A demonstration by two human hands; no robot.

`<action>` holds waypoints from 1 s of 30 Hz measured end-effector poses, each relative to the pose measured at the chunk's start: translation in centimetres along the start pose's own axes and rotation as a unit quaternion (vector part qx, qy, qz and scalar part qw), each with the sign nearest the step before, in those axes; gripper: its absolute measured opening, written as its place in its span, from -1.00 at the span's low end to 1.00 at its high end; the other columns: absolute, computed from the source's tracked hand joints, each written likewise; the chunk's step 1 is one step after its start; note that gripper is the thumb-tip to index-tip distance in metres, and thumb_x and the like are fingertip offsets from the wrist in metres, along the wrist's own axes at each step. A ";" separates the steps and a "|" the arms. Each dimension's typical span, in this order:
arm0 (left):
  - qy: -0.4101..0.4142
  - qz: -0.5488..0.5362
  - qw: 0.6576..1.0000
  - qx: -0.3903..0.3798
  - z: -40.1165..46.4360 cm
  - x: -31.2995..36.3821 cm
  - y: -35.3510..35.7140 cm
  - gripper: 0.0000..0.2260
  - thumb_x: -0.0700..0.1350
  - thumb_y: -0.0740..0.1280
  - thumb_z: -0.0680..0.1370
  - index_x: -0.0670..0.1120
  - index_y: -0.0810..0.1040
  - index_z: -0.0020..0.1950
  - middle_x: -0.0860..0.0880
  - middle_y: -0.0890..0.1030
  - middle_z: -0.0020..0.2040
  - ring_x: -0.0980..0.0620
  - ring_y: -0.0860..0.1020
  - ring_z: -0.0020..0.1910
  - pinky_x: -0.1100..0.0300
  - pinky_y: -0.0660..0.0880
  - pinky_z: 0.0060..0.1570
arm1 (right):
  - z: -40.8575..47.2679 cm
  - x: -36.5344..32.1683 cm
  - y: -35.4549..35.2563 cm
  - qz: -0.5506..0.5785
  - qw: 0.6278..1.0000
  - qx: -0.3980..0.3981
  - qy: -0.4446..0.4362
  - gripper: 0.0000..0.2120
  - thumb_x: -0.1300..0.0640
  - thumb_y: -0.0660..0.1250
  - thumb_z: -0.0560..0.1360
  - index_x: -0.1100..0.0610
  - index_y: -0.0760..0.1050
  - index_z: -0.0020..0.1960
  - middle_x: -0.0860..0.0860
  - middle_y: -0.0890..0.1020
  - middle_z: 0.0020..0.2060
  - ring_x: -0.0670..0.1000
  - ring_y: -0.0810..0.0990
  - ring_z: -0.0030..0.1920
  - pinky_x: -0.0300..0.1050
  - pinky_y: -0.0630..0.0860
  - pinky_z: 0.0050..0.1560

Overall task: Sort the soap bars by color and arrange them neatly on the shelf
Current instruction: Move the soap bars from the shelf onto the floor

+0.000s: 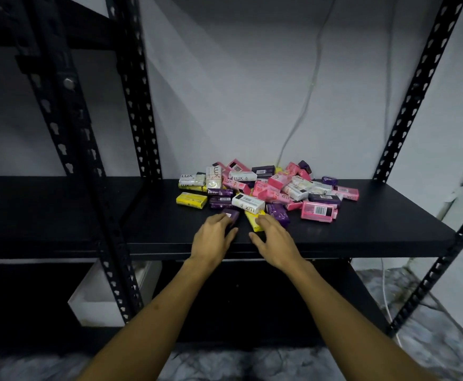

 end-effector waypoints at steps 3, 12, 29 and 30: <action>0.002 -0.038 0.999 0.019 -0.7 -1.2 -1.4 -0.77 -0.07 0.40 0.57 -0.10 0.60 0.19 -0.03 0.62 0.20 -0.04 0.57 0.17 0.02 0.54 0.12 | -0.2 -0.2 -0.7 0.045 0.998 0.042 -0.022 -0.77 0.08 0.40 0.54 0.19 0.51 0.11 0.01 0.52 0.03 0.05 0.52 0.01 -0.06 0.45 -0.04; -0.012 -0.080 0.997 -0.019 -1.1 -5.8 -3.3 -0.71 -0.09 0.48 0.51 0.01 0.60 0.22 0.07 0.67 0.09 0.07 0.60 0.06 0.07 0.56 0.12 | 0.4 -0.7 -0.7 0.145 0.989 0.020 0.008 -0.81 0.23 0.53 0.42 0.15 0.53 -0.07 -0.01 0.57 -0.06 0.05 0.58 -0.09 -0.03 0.54 -0.03; -0.073 -0.025 0.996 -0.038 -0.4 -9.2 -5.3 -0.70 0.09 0.43 0.53 0.08 0.58 0.24 0.00 0.51 0.07 0.01 0.50 0.04 0.09 0.49 0.02 | 1.0 0.2 -1.8 -0.038 0.998 -0.005 0.048 -0.62 0.00 0.43 0.50 0.09 0.52 0.28 -0.02 0.47 0.16 0.06 0.40 0.23 0.01 0.36 0.20; -0.068 -0.042 0.996 -0.031 -0.1 -8.8 -5.5 -0.73 0.13 0.41 0.54 0.08 0.60 0.20 0.02 0.54 0.03 0.04 0.51 0.01 0.09 0.51 0.00 | 1.4 -0.4 -1.9 -0.044 0.998 0.009 0.041 -0.62 -0.04 0.41 0.51 0.08 0.52 0.28 -0.02 0.48 0.17 0.06 0.40 0.23 0.03 0.34 0.22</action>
Point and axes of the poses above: each hand's wrist, its own z-axis towards the middle knuckle, its own y-axis out of the palm, x = y × z, the point moved 10 cm from there along z, towards the middle knuckle
